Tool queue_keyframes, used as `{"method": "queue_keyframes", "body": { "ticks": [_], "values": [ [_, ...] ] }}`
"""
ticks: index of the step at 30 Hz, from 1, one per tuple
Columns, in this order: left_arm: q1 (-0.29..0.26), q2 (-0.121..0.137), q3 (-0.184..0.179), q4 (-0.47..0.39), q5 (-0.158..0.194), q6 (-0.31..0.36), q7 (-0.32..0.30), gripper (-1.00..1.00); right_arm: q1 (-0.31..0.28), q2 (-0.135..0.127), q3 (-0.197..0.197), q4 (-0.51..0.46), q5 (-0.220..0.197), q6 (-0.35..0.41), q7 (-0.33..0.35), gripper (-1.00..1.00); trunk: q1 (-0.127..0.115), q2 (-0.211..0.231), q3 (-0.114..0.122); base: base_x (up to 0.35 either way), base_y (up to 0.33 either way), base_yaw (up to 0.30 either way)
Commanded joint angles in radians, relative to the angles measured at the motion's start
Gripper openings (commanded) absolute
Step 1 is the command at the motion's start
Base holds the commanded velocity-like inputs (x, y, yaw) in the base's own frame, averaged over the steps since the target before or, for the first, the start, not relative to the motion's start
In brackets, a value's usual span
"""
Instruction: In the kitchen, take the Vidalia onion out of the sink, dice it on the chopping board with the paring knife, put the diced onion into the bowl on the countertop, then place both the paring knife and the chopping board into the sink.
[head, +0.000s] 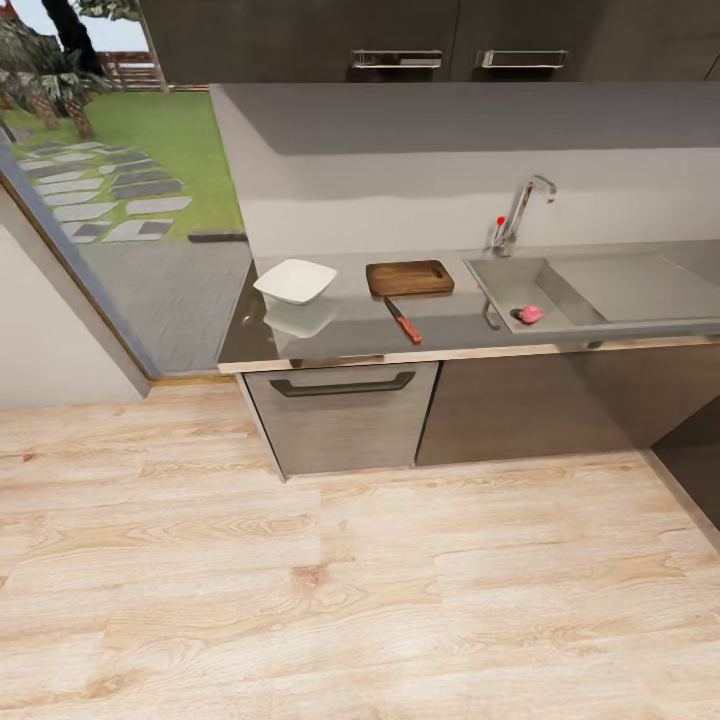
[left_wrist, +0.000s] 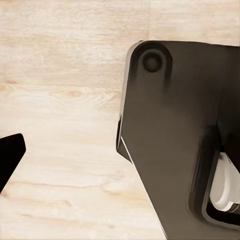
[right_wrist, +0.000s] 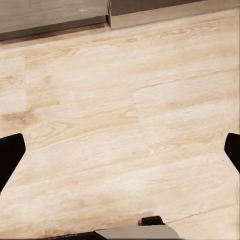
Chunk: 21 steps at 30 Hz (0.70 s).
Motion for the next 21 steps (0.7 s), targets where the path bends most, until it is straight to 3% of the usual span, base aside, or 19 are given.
{"method": "queue_keyframes", "body": {
  "ticks": [1, 4, 6, 7, 8, 10, 12, 17, 21],
  "values": [
    [0.0, 0.0, 0.001, -0.002, 0.005, -0.002, 0.0, 1.0, 0.0, -0.002, 0.006, -0.033, -0.003, -0.003, -0.014, 1.0, 0.001, -0.002, -0.001, 0.0, 0.0, 0.0],
    [0.0, 0.0, 0.0, -0.001, 0.006, -0.002, 0.001, 1.0, 0.0, -0.004, 0.003, -0.112, -0.002, -0.003, -0.033, 1.0, 0.001, -0.002, -0.001, 0.0, 0.0, 0.0],
    [0.0, 0.0, 0.001, -0.002, 0.006, -0.003, 0.001, 1.0, 0.001, -0.009, 0.001, -0.215, -0.001, -0.003, -0.057, 1.0, 0.001, -0.002, -0.001, 0.0, 0.0, 0.0],
    [0.0, 0.0, 0.001, -0.001, 0.006, -0.003, 0.001, 1.0, 0.002, -0.011, 0.001, -0.32, -0.001, 0.033, -0.079, 1.0, 0.001, -0.002, -0.001, 0.0, 0.0, 0.0],
    [0.0, 0.0, 0.001, -0.001, 0.006, -0.003, 0.001, 1.0, 0.002, -0.011, 0.0, -0.349, -0.001, 0.065, -0.083, 1.0, 0.001, -0.002, -0.001, 0.0, 0.0, 0.0],
    [0.0, 0.0, 0.001, -0.001, 0.006, -0.004, 0.0, 1.0, 0.003, -0.021, 0.0, -0.506, -0.002, 0.234, -0.096, 1.0, 0.001, -0.002, -0.001, 0.0, 0.0, 0.0],
    [0.0, 0.001, 0.0, -0.001, 0.006, -0.006, 0.0, 1.0, 0.003, -0.028, 0.0, -0.613, -0.001, 0.311, -0.101, 1.0, 0.001, -0.002, -0.001, 0.0, 0.0, 0.0],
    [0.0, 0.001, 0.0, -0.001, 0.006, -0.009, 0.0, 1.0, 0.003, -0.032, 0.0, -0.724, -0.001, 0.385, -0.104, 1.0, 0.001, -0.002, -0.001, 0.0, 0.0, 0.0],
    [0.0, 0.001, 0.001, -0.002, 0.006, -0.01, 0.0, 1.0, 0.003, -0.041, 0.0, -0.854, -0.001, 0.543, -0.106, 1.0, 0.001, -0.002, -0.001, 0.0, 0.0, 0.0]
  ]
}}
